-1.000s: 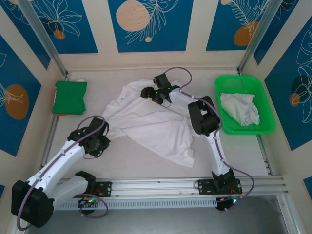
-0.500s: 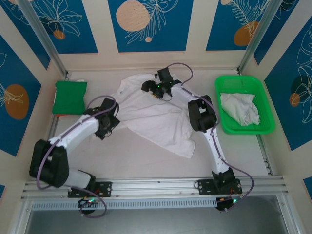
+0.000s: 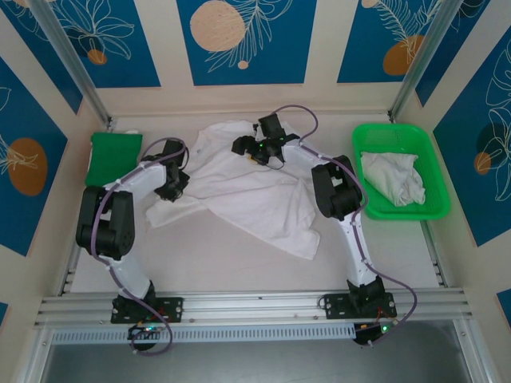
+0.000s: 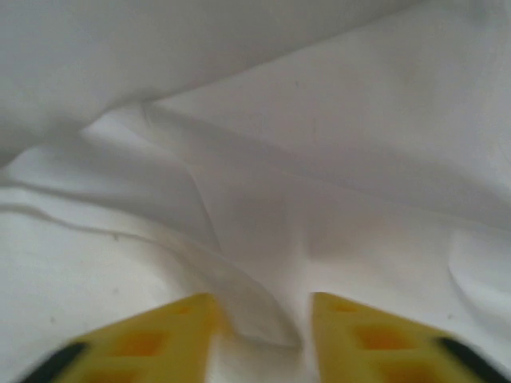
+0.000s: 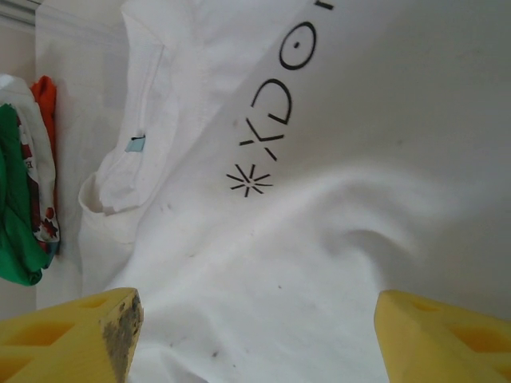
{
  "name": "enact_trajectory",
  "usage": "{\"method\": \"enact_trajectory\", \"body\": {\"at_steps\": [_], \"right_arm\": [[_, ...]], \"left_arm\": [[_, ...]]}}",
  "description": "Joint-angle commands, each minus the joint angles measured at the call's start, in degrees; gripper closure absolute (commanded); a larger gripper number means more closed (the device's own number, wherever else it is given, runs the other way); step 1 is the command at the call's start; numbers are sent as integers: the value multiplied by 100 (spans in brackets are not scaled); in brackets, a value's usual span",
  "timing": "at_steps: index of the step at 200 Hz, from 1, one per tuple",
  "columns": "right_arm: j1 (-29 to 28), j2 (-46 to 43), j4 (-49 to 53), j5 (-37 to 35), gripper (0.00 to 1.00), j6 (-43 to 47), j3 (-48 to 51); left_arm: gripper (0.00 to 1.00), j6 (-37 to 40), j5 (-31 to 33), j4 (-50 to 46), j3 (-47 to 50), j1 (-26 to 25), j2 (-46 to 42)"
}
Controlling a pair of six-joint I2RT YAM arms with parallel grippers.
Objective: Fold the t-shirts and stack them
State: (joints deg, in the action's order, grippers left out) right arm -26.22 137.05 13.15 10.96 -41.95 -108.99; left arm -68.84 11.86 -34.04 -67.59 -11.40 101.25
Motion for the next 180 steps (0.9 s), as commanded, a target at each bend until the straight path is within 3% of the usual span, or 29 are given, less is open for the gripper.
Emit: {"method": "enact_trajectory", "body": {"at_steps": [1, 13, 49, 86, 143, 170, 180], "right_arm": [[29, -175, 23, 102, 23, 69, -25], [45, -140, 50, 91, 23, 86, -87], [55, -9, 131, 40, 23, 117, -259], [73, 226, 197, 3, 23, 117, -462], [90, 592, 270, 81, 22, 73, -840], [90, 673, 302, 122, 23, 67, -940], [90, 674, 311, 132, 23, 78, -940]], "left_arm": [[89, 12, -227, 172, 117, 90, -65], [100, 50, -267, 239, 248, 90, -198], [100, 119, -263, 44, 840, 52, -1216], [100, 138, -339, -922, 1597, -218, -2832], [100, -847, -1168, -2074, 3080, -827, -4839], [100, -1510, -1179, -2283, 3518, -1003, -5521], [95, -1657, -1151, -2286, 3668, -1013, -5675]]}}
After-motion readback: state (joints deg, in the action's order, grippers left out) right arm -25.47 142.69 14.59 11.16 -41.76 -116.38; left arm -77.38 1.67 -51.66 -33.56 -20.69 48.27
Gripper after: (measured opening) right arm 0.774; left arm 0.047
